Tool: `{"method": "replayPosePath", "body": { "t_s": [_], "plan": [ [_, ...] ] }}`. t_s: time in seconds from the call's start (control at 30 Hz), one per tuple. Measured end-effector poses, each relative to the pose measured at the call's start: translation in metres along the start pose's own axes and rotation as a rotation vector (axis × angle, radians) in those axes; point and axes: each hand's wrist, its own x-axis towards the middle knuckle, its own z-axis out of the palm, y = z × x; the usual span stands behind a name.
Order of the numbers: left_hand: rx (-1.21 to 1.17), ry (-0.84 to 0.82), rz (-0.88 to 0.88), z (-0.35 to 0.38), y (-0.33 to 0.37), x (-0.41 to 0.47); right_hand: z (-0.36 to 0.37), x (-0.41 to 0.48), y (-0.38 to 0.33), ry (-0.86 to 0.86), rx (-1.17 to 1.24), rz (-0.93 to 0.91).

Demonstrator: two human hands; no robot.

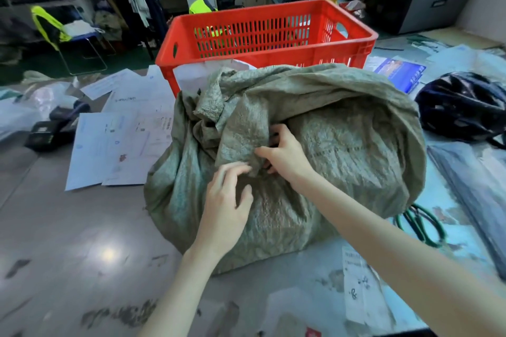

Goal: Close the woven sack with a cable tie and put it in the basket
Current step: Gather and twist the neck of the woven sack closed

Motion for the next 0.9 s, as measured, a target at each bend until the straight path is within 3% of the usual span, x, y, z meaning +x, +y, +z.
{"method": "replayPosePath", "body": {
  "t_s": [0.4,0.6,0.73,0.9],
  "plan": [
    [-0.172,0.246,-0.144,0.005,0.024,-0.006,-0.035,-0.053,0.003,-0.040,0.031,-0.130],
    [-0.604,0.270,-0.514,0.015,0.039,0.004,-0.064,-0.085,0.008,-0.018,0.139,-0.126],
    [-0.908,0.202,-0.679,0.023,0.040,0.009,-0.080,-0.098,0.018,0.015,0.123,-0.116],
    [-0.920,0.036,-0.677,0.039,0.046,0.006,-0.102,-0.112,0.037,0.151,0.089,-0.051]
  ]
}}
